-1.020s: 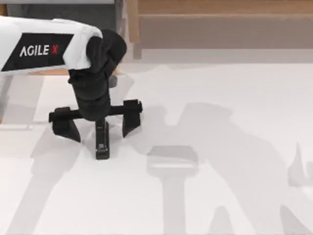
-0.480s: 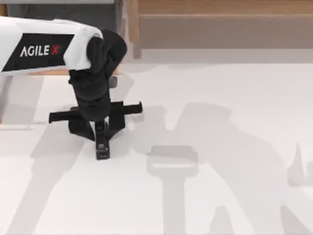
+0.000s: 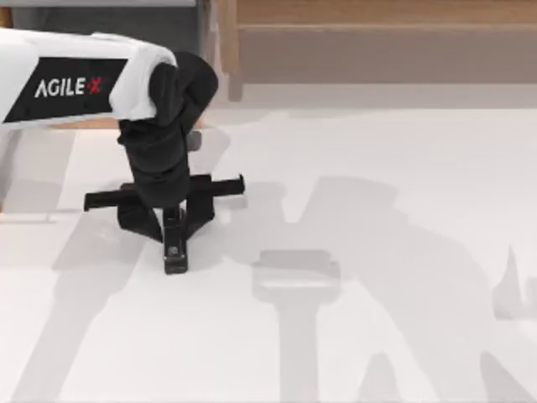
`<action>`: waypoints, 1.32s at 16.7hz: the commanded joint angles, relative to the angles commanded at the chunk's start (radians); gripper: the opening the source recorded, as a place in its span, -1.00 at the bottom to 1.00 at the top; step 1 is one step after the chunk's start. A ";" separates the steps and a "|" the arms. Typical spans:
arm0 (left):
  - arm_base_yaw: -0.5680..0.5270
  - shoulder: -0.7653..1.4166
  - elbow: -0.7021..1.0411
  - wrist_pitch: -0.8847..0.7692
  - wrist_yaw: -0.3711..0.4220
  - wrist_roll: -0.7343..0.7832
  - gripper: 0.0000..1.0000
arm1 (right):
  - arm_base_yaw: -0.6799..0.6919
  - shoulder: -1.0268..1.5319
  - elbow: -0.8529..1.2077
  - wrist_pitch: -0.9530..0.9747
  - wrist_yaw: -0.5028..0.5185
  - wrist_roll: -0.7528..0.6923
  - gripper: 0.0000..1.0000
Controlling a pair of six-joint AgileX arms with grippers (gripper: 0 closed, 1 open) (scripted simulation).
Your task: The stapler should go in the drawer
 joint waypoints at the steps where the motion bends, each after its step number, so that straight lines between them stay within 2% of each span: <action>1: 0.000 0.000 0.000 0.000 0.000 0.000 -1.00 | 0.000 0.000 0.000 0.000 0.000 0.000 1.00; 9: 0.001 -0.037 0.054 -0.097 0.000 0.000 -1.00 | 0.000 0.000 0.000 0.000 0.000 0.000 1.00; 15: 0.010 -0.041 0.069 -0.105 -0.002 0.012 -1.00 | 0.000 0.000 0.000 0.000 0.000 0.000 1.00; 18: 0.078 -0.053 0.154 -0.146 -0.019 0.092 -1.00 | 0.000 0.000 0.000 0.000 0.000 0.000 1.00; 22: 0.231 -0.077 0.348 -0.248 -0.067 0.267 -1.00 | 0.000 0.000 0.000 0.000 0.000 0.000 1.00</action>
